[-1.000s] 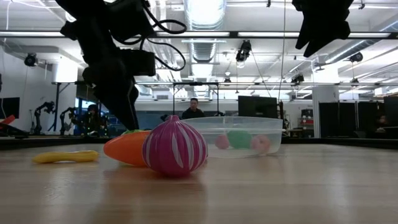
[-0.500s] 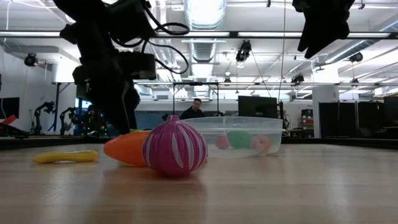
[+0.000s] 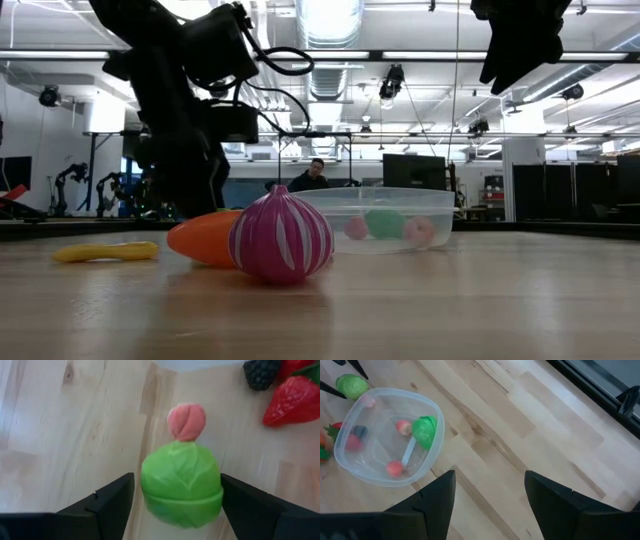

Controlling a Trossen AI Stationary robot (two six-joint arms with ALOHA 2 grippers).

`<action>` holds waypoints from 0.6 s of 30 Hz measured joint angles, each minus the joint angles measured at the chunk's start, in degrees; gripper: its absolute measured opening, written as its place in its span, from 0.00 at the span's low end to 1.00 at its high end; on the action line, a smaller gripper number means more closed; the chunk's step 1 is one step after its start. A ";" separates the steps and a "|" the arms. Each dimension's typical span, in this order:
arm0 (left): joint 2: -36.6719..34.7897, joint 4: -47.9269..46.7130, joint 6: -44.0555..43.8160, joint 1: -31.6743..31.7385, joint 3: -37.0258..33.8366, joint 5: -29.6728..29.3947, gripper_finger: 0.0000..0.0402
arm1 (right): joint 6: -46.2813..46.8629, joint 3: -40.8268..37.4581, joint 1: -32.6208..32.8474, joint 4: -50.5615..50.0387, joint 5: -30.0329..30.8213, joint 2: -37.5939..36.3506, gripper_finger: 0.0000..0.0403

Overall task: Pick and placing Produce into tupperware
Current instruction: Put the green cabbage into the transparent bin

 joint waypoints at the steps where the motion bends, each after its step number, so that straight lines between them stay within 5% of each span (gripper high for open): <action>1: -0.19 0.19 0.00 0.00 -0.10 0.00 0.65 | -0.02 0.00 0.00 0.00 0.00 0.00 0.57; 18: -0.70 0.36 0.04 0.00 -0.39 -0.17 0.54 | 0.35 0.00 0.00 -0.02 0.02 0.02 0.57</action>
